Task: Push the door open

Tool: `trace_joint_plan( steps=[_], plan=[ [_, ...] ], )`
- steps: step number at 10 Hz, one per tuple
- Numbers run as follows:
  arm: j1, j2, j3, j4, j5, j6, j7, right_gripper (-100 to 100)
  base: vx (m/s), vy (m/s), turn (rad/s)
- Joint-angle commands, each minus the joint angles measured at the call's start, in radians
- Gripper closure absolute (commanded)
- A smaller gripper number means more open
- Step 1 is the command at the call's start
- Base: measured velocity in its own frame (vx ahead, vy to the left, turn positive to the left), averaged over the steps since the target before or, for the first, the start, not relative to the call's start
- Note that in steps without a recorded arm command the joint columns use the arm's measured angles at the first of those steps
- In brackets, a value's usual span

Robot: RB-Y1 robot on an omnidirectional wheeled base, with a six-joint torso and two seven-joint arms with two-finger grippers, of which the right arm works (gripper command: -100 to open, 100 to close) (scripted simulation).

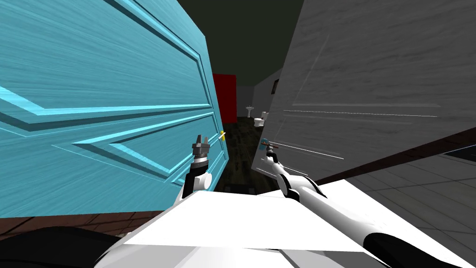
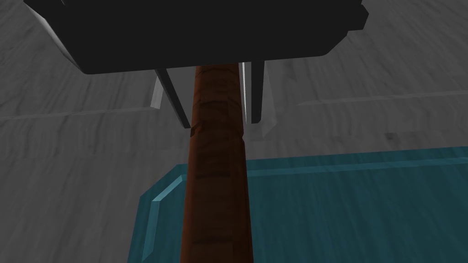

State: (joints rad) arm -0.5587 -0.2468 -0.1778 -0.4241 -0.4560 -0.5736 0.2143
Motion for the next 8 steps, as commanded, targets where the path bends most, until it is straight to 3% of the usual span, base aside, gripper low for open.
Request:
trace_joint_plan(
  steps=[1,3,4,8],
  plan=[
    [-0.012,0.010,-0.016,0.011,-0.010,-0.013,0.028,100,0.210,-0.018,-0.087],
    [-0.027,0.031,-0.044,0.024,-0.028,-0.030,0.075,100,0.207,-0.001,-0.105],
    [-0.027,0.031,-0.044,0.024,-0.028,-0.030,0.075,100,0.135,-0.019,-0.039],
    [-0.053,0.067,-0.091,0.047,-0.058,-0.059,0.153,100,0.119,-0.008,-0.084]
  ],
)
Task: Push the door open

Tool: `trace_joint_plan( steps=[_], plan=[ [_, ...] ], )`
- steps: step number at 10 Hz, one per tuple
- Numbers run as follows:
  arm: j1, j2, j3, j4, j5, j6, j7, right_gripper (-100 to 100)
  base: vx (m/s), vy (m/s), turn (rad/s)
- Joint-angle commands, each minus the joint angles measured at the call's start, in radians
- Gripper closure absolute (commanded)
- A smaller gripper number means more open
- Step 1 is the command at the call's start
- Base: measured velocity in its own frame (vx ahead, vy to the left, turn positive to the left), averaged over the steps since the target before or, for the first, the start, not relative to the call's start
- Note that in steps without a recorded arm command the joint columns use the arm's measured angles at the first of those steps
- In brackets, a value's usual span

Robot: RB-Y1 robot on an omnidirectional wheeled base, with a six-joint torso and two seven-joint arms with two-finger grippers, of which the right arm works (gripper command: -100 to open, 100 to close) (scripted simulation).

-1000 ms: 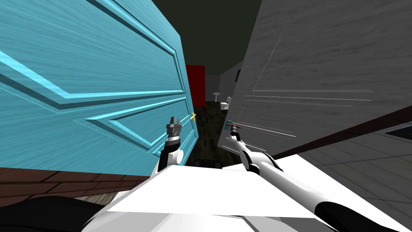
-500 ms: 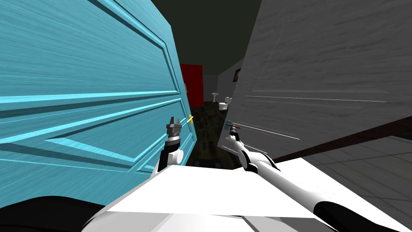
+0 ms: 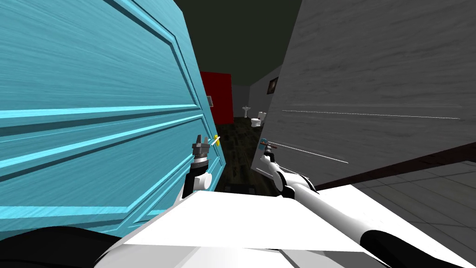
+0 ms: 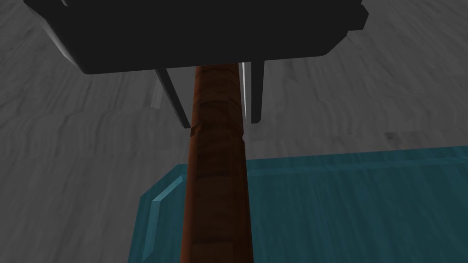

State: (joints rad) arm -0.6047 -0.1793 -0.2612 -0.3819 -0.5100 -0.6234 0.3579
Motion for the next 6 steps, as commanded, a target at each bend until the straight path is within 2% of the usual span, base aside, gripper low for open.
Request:
trace_joint_plan(
  steps=[1,4,6],
  plan=[
    [-0.015,0.010,-0.021,0.012,-0.013,-0.018,0.034,100,0.171,-0.020,-0.093],
    [-0.031,0.032,-0.051,0.026,-0.032,-0.036,0.083,100,0.190,0.017,-0.093],
    [-0.031,0.032,-0.051,0.026,-0.032,-0.036,0.083,100,0.076,-0.023,-0.006]
  ],
)
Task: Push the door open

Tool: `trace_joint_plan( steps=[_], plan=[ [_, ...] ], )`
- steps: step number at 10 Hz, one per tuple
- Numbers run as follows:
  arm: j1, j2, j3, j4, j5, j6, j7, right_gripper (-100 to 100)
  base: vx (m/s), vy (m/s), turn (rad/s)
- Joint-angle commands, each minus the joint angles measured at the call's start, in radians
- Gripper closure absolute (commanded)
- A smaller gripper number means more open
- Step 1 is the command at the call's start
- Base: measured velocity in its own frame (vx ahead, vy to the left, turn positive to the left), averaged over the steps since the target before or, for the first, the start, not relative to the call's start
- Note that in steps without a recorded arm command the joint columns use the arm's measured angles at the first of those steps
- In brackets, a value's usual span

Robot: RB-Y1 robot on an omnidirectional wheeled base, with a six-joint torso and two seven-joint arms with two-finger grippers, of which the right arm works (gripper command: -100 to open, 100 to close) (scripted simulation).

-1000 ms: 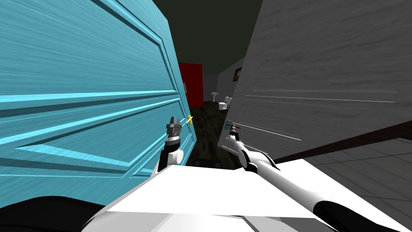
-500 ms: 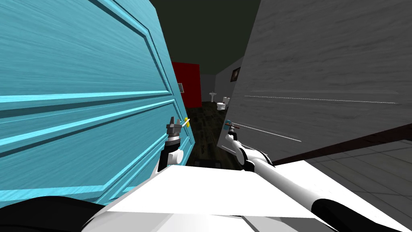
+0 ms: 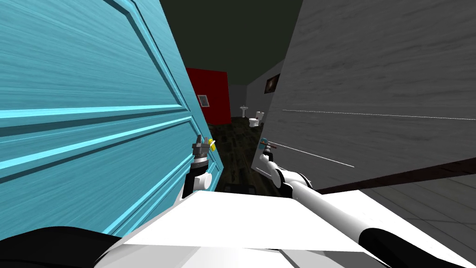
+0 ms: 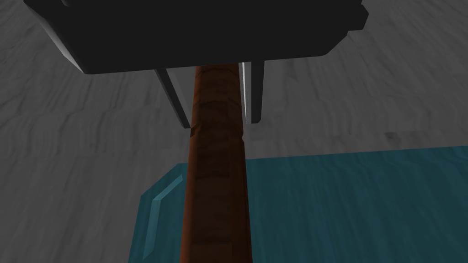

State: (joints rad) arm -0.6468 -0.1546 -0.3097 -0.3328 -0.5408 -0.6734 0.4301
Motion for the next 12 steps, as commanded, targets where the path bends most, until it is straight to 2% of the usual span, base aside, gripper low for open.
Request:
trace_joint_plan(
  steps=[1,3,4,5,6,7,8,9,11,12],
  plan=[
    [0.000,0.000,0.000,0.000,0.000,0.000,0.000,100,0.012,-0.013,0.005],
    [-0.005,-0.003,-0.024,0.008,-0.023,-0.018,0.029,100,0.156,0.007,-0.037],
    [-0.005,-0.003,-0.024,0.008,-0.023,-0.018,0.029,100,0.146,-0.004,-0.035],
    [-0.038,-0.003,-0.024,0.155,-0.023,-0.039,0.017,100,0.081,-0.026,0.002],
    [-0.005,-0.003,-0.024,0.030,-0.023,-0.018,0.029,100,0.013,-0.014,-0.001],
    [-0.005,-0.003,-0.024,0.063,-0.023,-0.018,0.029,100,-0.028,0.006,0.016],
    [-0.062,-0.003,-0.024,0.200,-0.023,-0.064,-0.003,100,-0.007,-0.007,-0.010],
    [-0.063,-0.003,-0.024,0.199,-0.023,-0.064,0.005,100,0.002,-0.013,-0.005],
    [-0.040,-0.003,-0.024,0.185,-0.023,-0.042,0.029,100,-0.012,0.005,0.008],
    [-0.011,-0.003,-0.024,0.135,-0.023,-0.018,0.029,100,-0.014,0.012,0.005]
  ],
)
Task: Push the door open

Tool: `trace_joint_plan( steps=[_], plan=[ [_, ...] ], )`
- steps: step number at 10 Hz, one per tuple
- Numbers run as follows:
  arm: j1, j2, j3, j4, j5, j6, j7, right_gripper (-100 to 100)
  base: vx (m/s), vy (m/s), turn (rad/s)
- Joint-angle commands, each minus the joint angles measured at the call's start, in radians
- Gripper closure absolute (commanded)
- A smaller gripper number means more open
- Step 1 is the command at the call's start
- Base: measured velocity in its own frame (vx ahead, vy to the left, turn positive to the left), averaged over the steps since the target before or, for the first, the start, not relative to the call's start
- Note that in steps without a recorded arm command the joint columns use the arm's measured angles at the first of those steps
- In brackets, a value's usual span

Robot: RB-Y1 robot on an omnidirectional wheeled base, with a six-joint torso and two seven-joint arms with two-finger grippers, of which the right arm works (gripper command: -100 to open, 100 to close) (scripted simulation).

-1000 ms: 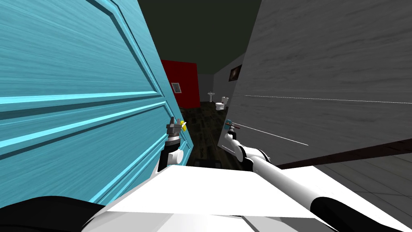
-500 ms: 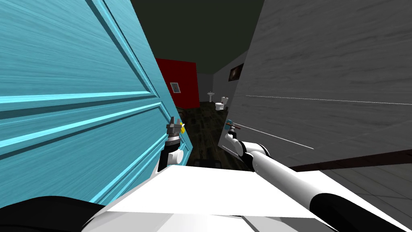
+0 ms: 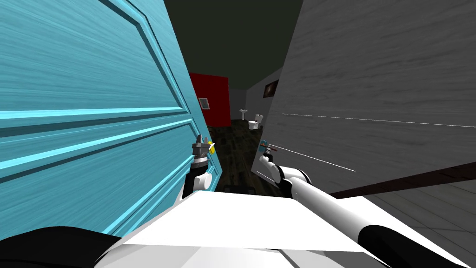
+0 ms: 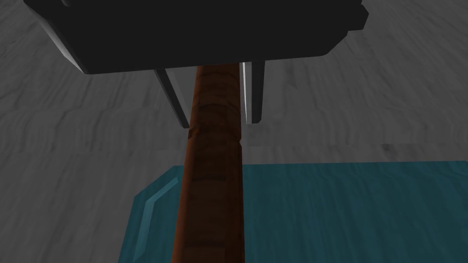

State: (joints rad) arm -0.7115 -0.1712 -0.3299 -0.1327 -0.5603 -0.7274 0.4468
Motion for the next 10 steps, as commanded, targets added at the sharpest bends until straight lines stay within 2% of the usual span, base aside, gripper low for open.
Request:
trace_joint_plan(
  steps=[1,3,4,5,8,9,10],
  plan=[
    [-0.004,-0.006,-0.012,0.002,-0.016,-0.018,0.011,100,0.089,0.019,-0.005],
    [-0.007,-0.012,-0.025,0.004,-0.033,-0.036,0.021,100,0.153,-0.002,-0.027],
    [-0.007,-0.012,-0.025,0.004,-0.033,-0.036,0.021,100,0.148,-0.041,0.003],
    [-0.012,-0.019,-0.040,0.006,-0.052,-0.057,0.034,100,0.183,-0.029,-0.005],
    [-0.020,-0.032,-0.068,0.010,-0.089,-0.098,0.058,100,0.206,-0.014,-0.018],
    [-0.020,-0.032,-0.068,-0.029,-0.089,-0.098,0.058,100,0.097,0.026,-0.065],
    [-0.024,-0.032,-0.068,0.010,-0.089,-0.098,0.058,100,0.048,-0.013,0.029]
  ],
)
